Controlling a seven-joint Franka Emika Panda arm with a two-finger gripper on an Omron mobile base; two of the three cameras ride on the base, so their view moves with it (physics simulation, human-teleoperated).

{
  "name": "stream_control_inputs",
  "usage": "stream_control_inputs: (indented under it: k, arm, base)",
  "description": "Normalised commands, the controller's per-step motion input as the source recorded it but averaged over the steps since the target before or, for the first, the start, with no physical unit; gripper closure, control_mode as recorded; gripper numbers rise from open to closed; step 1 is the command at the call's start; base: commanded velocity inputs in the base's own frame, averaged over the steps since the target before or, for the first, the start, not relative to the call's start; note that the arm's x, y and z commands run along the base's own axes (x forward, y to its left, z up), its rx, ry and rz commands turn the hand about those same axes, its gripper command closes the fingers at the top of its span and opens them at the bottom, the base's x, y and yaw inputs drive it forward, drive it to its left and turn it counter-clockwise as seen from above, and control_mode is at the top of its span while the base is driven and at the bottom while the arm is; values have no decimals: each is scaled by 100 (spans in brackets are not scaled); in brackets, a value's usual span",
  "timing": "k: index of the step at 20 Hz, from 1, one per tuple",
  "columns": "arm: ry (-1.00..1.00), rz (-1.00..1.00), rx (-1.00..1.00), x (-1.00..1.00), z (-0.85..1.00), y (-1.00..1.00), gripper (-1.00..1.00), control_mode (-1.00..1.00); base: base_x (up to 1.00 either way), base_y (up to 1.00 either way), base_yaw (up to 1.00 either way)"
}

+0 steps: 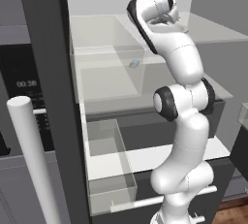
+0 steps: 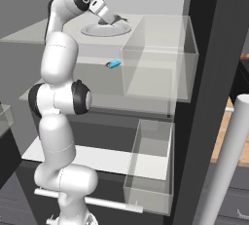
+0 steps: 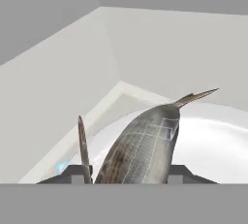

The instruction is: Retrieve the fish from the fridge and place it on the saucepan with marinade on the stove.

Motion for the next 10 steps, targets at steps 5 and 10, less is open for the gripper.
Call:
stream_control_inputs:
  k: [5, 10]
  arm:
    - [-7, 16, 3, 5, -16, -7, 100, -100]
    - [0, 34, 0, -13, 6, -22, 100, -100]
  base:
    - [0, 0, 0]
    - [0, 0, 0]
